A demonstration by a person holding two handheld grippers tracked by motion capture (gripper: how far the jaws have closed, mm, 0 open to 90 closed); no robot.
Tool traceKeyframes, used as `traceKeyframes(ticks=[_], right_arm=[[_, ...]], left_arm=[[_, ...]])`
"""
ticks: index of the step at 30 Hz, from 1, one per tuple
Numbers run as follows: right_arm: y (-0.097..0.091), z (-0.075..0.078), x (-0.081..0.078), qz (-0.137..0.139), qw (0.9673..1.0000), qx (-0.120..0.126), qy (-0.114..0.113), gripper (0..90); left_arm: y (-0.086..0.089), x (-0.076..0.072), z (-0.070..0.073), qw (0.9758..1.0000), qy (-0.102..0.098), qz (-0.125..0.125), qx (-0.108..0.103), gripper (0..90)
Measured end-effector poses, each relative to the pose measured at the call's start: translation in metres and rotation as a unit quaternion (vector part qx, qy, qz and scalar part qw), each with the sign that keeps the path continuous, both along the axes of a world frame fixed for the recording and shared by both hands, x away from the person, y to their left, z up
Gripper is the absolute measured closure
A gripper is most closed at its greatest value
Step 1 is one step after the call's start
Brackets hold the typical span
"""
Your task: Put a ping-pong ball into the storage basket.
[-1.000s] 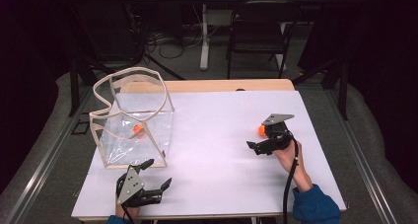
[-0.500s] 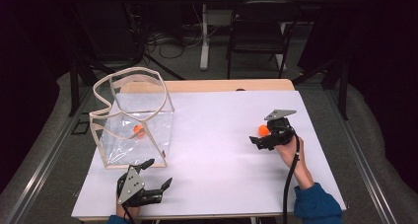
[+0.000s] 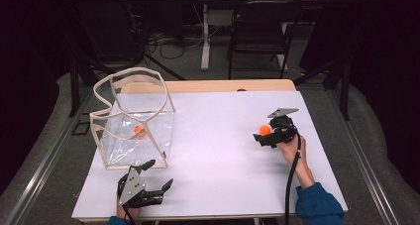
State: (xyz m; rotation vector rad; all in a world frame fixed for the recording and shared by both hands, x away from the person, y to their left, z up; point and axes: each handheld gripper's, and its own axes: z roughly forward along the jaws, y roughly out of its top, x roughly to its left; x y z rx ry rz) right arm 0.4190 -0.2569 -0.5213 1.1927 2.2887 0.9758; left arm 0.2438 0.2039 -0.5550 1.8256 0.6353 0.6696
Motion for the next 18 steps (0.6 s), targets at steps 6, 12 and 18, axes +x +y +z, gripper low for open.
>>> traceKeyframes(ticks=[6, 12, 18], right_arm=[[-0.003, -0.004, 0.007, -0.008, 0.9999, 0.001, 0.011, 2.1], [-0.005, -0.009, 0.012, -0.017, 0.9997, -0.005, 0.016, 2.6], [-0.006, -0.013, 0.016, -0.018, 0.9995, -0.012, 0.021, 2.5]], left_arm=[[0.000, 0.000, 0.000, 1.0000, 0.000, -0.002, 0.000, 16.0], [-0.002, 0.002, -0.001, 1.0000, 0.004, -0.005, -0.004, 16.0], [-0.003, 0.002, -0.001, 0.9999, 0.005, -0.009, -0.004, 16.1]])
